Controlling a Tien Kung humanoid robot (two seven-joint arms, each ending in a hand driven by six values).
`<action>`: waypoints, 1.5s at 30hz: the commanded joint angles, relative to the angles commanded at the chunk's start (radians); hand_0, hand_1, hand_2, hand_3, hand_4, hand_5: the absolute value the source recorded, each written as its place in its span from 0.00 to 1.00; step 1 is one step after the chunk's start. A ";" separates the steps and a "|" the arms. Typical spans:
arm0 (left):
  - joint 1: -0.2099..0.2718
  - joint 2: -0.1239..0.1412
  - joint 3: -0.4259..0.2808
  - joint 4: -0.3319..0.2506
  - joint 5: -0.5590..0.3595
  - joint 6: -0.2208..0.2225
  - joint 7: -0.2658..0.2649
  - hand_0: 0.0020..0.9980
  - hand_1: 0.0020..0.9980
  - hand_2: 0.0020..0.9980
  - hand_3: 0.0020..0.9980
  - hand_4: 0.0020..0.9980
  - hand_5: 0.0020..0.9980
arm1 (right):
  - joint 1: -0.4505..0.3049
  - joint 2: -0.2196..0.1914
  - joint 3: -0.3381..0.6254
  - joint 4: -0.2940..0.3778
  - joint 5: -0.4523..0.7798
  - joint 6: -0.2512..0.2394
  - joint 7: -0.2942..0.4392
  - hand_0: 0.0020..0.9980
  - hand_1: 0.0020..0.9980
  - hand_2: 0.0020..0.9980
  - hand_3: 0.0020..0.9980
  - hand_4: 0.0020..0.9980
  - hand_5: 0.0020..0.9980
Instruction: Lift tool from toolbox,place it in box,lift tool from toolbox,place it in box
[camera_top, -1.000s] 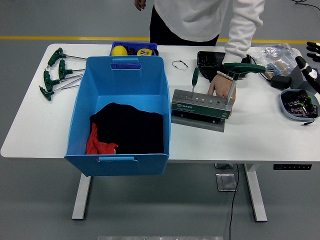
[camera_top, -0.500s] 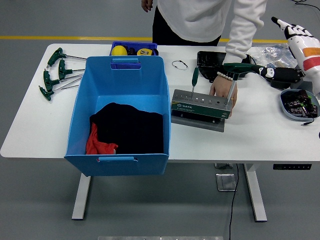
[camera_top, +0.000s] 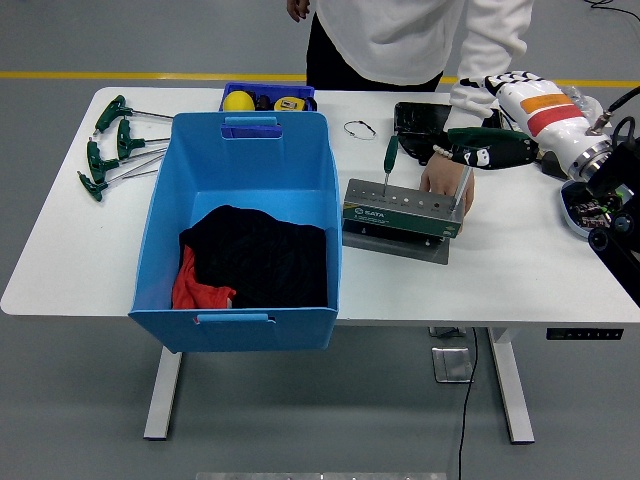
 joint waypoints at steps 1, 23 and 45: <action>0.000 0.000 0.002 0.000 -0.001 0.000 0.000 0.48 0.47 0.51 0.75 0.80 0.79 | 0.019 0.006 -0.025 -0.024 -0.006 0.005 0.001 0.68 0.61 0.59 0.73 1.00 0.62; -0.011 0.005 0.013 0.000 -0.007 0.006 -0.001 0.47 0.47 0.50 0.75 0.81 0.78 | 0.179 0.093 -0.187 -0.372 -0.017 0.024 -0.020 0.42 0.43 0.41 0.59 1.00 0.65; -0.005 0.006 -0.001 0.000 0.023 0.006 0.007 0.46 0.46 0.49 0.75 0.81 0.78 | 0.169 0.105 -0.236 -0.377 0.022 0.022 -0.058 0.19 0.14 0.15 0.20 1.00 0.78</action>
